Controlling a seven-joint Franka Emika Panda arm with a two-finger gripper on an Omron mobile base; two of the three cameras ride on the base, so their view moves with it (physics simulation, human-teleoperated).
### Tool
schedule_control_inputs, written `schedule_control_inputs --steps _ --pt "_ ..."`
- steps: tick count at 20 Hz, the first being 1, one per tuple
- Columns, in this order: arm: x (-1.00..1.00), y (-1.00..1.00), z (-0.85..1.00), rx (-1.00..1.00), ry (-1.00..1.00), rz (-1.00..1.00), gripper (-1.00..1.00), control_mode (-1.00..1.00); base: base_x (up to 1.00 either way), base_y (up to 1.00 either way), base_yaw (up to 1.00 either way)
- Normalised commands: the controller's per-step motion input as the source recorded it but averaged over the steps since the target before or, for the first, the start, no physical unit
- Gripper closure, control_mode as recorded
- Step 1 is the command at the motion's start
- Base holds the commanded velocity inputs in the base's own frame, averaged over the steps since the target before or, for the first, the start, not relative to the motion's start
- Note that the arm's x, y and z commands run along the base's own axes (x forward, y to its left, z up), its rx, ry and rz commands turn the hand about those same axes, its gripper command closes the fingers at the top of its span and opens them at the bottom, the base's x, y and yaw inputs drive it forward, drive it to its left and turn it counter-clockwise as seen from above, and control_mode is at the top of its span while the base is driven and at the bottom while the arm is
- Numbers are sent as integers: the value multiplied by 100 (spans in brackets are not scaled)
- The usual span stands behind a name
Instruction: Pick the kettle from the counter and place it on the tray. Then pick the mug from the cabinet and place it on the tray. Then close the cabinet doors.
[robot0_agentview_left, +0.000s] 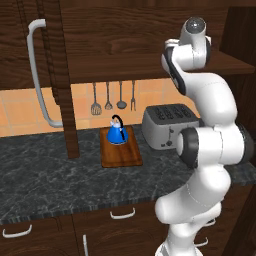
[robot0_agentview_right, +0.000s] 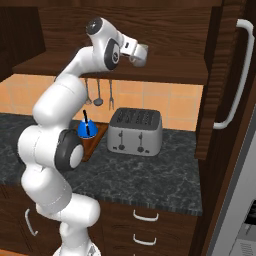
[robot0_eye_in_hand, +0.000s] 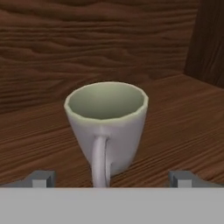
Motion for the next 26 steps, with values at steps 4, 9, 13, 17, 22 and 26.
schedule_control_inputs --steps 4,9,13,17,22,26 --pt "26 0 -6 0 0 0 -100 -100 0 0 0" --pt "31 0 -3 0 0 0 -100 -100 0 0 0" --pt "20 0 -2 0 0 0 -100 -100 0 0 0" --pt "0 -4 0 0 0 0 -100 -100 0 0 0" --pt "2 -8 -6 0 0 0 100 -100 0 0 0" --pt "10 -13 -8 0 0 0 100 -100 0 0 0"
